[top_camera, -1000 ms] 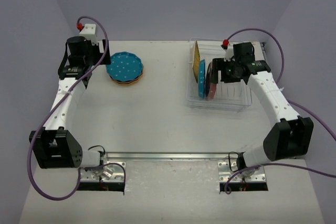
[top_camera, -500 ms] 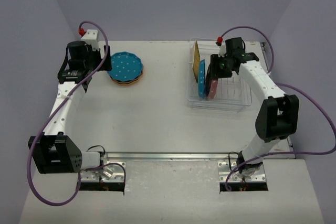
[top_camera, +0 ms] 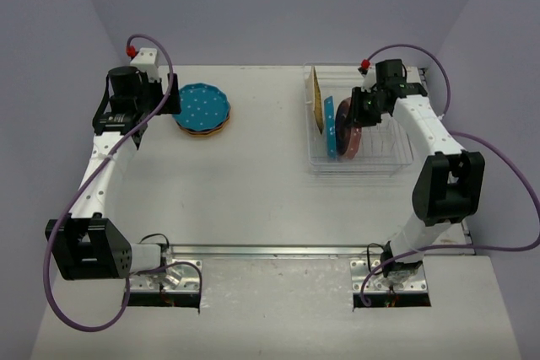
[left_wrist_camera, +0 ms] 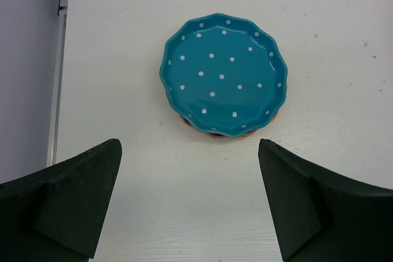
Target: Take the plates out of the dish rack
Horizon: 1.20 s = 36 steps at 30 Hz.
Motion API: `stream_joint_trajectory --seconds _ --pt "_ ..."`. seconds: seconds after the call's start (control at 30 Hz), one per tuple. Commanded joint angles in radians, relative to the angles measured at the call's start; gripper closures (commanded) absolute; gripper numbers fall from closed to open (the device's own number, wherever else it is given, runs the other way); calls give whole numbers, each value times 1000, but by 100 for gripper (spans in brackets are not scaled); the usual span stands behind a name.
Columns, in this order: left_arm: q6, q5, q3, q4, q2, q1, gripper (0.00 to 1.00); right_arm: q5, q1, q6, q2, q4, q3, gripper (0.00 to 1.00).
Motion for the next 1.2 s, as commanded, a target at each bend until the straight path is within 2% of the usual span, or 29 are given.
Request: stream_joint_trajectory --seconds 0.0,0.23,0.4,0.6,0.63,0.73,0.83,0.87,0.9,0.93,1.03,1.17 --pt "-24 20 0 17 -8 -6 7 -49 -3 -55 -88 -36 89 100" --pt "-35 13 10 5 -16 -6 2 -99 -3 15 -123 -65 247 100" --pt "-51 -6 25 3 -32 -6 0 -18 -3 46 -179 -65 337 100" --pt "-88 85 62 -27 -31 -6 0 -32 -3 63 -226 -63 435 100" --pt "-106 144 87 -38 -29 -6 0 -69 -2 43 -230 -55 467 100" --pt "-108 244 111 -59 -33 -5 0 -129 19 -53 -250 -8 466 100" --pt "-156 490 129 -66 -44 -5 0 -178 76 -209 -332 73 374 100" --pt "-166 550 133 -66 -48 -5 0 -181 105 -248 -362 105 337 100" --pt "-167 553 133 -66 -49 -5 0 -180 133 -309 -387 125 307 100" --pt "-201 651 139 -66 -48 -6 0 -143 207 -416 -443 177 238 100" --pt "-247 778 148 -54 -46 -5 0 -45 398 -690 -542 305 103 100" --pt "-351 980 118 -4 -46 2 1 57 577 -959 -640 423 -78 100"
